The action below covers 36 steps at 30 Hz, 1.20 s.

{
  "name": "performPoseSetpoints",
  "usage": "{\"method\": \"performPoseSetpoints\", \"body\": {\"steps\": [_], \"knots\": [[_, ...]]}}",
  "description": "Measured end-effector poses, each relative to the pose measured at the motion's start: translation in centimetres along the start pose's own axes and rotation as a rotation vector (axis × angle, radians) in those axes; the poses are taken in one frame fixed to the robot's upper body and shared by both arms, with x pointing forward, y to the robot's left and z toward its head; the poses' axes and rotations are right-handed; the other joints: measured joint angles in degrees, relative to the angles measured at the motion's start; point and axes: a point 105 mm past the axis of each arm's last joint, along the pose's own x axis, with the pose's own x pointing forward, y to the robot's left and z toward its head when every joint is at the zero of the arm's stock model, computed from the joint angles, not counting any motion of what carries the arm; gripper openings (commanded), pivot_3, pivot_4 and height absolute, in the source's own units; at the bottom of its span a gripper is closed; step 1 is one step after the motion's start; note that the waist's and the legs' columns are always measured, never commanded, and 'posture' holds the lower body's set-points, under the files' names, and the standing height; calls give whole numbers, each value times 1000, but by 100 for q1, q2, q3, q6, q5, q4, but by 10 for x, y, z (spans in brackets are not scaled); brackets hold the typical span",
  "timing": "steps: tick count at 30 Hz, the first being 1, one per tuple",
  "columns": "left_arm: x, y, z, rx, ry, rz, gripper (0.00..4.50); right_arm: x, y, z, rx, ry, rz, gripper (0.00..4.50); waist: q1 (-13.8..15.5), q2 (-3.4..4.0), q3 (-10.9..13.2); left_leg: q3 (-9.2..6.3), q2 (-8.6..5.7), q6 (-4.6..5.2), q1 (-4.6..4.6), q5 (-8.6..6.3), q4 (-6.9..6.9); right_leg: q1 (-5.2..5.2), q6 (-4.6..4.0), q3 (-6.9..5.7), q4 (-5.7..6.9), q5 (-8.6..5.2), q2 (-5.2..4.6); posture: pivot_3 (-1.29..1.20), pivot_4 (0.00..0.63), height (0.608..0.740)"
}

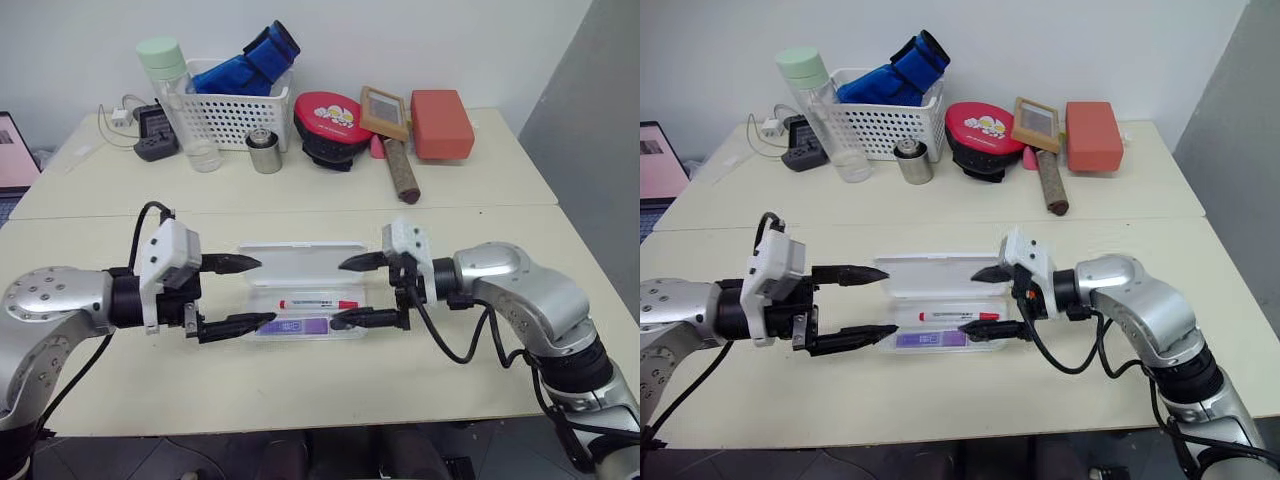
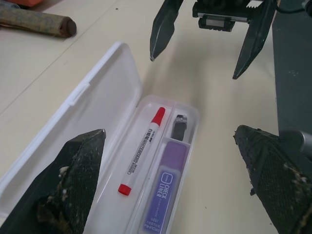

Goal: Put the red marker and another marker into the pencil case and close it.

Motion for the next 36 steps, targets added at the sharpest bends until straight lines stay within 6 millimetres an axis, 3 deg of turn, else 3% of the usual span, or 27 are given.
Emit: {"method": "performPoseSetpoints", "body": {"steps": [4, 9, 13, 20, 26, 36], "knots": [[-13, 11, 3, -6, -11, 79, 4500, -1, -41, 23, 17, -68, -147, 4035, 6, 2, 1, 10, 10, 0, 7, 0, -2, 0, -12, 4, 0, 7, 11, 0, 150, 740], [-17, 13, 5, -13, -28, 96, 4500, 1, -81, 19, 52, -27, -260, 2744, 11, 3, 2, 16, 13, -1, 0, 0, -3, -6, -12, 6, -5, 7, 12, 0, 150, 740], [-18, 13, 4, -19, -28, 105, 4500, 12, -97, 16, 34, 41, -264, 1841, 8, 4, 3, 20, 17, -1, -1, 0, -4, -9, -14, 9, -4, 8, 13, 0, 150, 740], [-25, 16, 8, -36, -49, 153, 4500, 22, -107, 1, -32, 176, -197, 24, 8, 5, 3, 20, 23, -1, 0, 0, -3, -9, -14, 8, -4, 8, 17, 0, 150, 740], [-27, 16, 9, -48, -63, 165, 4500, 27, -106, -5, -87, 258, -111, 10, 8, 5, 3, 20, 24, -1, 0, 0, -4, -10, -15, 7, -4, 9, 18, 0, 150, 740], [-26, 12, 8, -49, -57, 160, 4500, 35, -74, -3, -182, 280, 79, 10, 12, 6, 3, 15, 32, -3, 0, 0, -3, -10, -18, 5, -4, 11, 16, 0, 150, 740]]}}
